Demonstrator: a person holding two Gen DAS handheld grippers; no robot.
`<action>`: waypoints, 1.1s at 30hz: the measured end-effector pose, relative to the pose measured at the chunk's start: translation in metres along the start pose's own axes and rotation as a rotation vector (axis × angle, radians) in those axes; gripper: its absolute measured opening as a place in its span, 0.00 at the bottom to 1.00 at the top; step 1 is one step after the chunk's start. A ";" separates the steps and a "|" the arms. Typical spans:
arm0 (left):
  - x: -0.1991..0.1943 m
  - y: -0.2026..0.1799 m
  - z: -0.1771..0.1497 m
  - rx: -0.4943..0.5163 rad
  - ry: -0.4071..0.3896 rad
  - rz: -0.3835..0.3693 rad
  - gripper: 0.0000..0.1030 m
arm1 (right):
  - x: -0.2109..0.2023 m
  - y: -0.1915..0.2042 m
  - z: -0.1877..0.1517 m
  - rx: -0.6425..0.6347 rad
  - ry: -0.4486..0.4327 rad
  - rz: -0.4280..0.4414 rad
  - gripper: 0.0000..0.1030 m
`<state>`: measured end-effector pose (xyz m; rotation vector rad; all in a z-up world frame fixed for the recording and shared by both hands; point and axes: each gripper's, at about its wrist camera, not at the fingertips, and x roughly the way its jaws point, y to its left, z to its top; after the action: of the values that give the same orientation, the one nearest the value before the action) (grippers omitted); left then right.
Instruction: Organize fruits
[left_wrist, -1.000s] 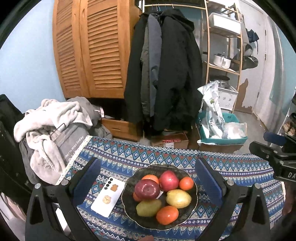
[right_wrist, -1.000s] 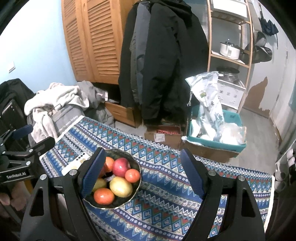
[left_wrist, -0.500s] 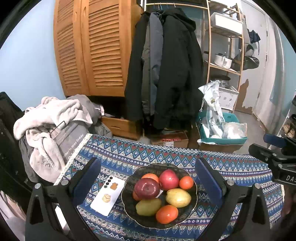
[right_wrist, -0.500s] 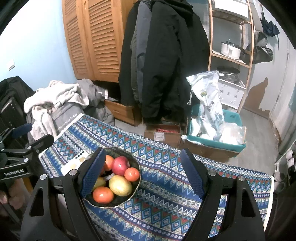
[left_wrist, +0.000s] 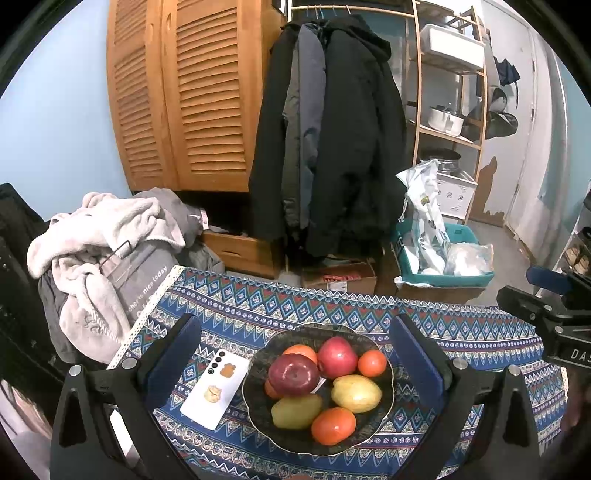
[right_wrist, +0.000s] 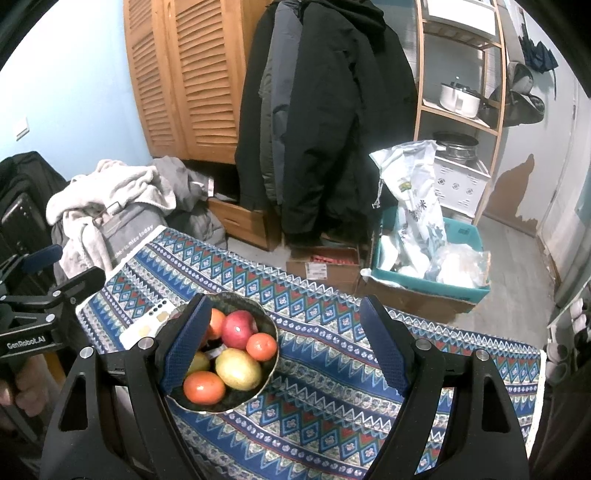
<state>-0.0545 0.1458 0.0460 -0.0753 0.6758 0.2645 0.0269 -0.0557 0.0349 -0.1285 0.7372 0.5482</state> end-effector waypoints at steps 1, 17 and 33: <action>0.000 0.000 0.000 -0.001 0.003 -0.003 1.00 | 0.000 0.000 0.000 -0.001 0.000 -0.001 0.79; 0.003 -0.001 -0.001 -0.005 0.026 -0.013 1.00 | 0.001 -0.001 -0.001 0.000 0.006 0.000 0.79; 0.004 -0.001 -0.001 -0.004 0.032 -0.023 1.00 | 0.001 0.000 -0.002 -0.002 0.007 -0.001 0.79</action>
<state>-0.0513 0.1455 0.0428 -0.0912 0.7062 0.2427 0.0267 -0.0561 0.0331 -0.1326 0.7438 0.5481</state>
